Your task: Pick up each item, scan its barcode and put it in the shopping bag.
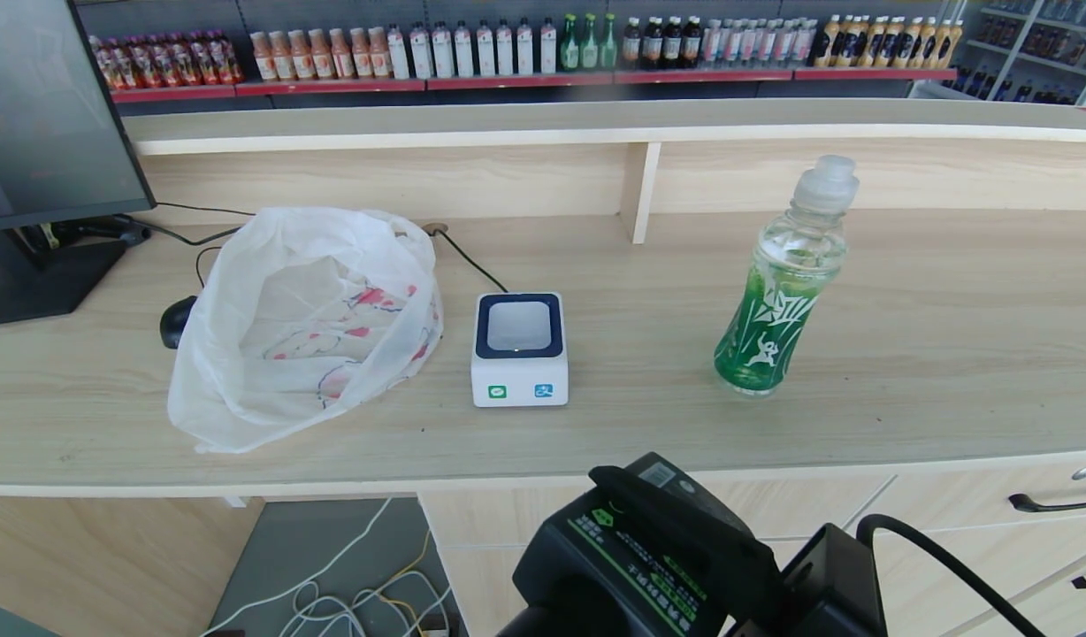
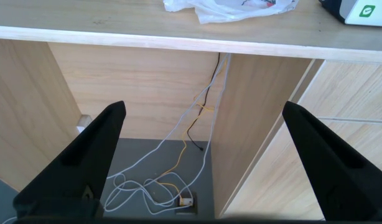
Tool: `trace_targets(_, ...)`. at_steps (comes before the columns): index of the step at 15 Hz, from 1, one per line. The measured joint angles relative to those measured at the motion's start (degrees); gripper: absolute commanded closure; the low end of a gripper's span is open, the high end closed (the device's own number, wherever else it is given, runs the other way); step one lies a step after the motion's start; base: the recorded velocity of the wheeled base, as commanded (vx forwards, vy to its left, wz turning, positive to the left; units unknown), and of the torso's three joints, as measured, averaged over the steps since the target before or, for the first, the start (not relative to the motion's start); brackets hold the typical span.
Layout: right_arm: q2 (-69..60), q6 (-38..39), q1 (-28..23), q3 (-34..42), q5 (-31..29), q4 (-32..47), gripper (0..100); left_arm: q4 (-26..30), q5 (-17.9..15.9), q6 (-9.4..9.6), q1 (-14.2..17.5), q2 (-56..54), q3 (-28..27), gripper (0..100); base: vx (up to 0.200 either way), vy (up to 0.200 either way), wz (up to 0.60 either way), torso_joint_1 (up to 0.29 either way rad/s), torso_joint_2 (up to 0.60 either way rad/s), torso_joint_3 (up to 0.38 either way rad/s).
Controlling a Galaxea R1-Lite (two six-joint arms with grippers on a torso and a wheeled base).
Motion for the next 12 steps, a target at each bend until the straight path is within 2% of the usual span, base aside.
trace_targets(5, 0.54, 7.74, -0.39, -0.38, -0.44, 0.02, 100, 0.00, 0.00, 0.00, 0.05, 0.00, 0.00, 0, 0.000, 0.000, 0.00, 0.000, 0.00, 0.000)
trace_targets(10, 0.80, 26.19, -4.17, -0.79, -0.49, 0.00, 100, 0.00, 0.00, 0.05, 0.07, 0.00, 0.00, 0, 0.000, 0.000, 0.00, 0.000, 0.00, 0.000)
trace_targets(12, 1.28, 30.76, -5.85, -0.84, -0.49, 0.04, 100, 0.00, 0.00, 0.02, 0.07, 0.00, 0.00, 0, 0.000, 0.000, 0.00, 0.000, 0.00, 0.000)
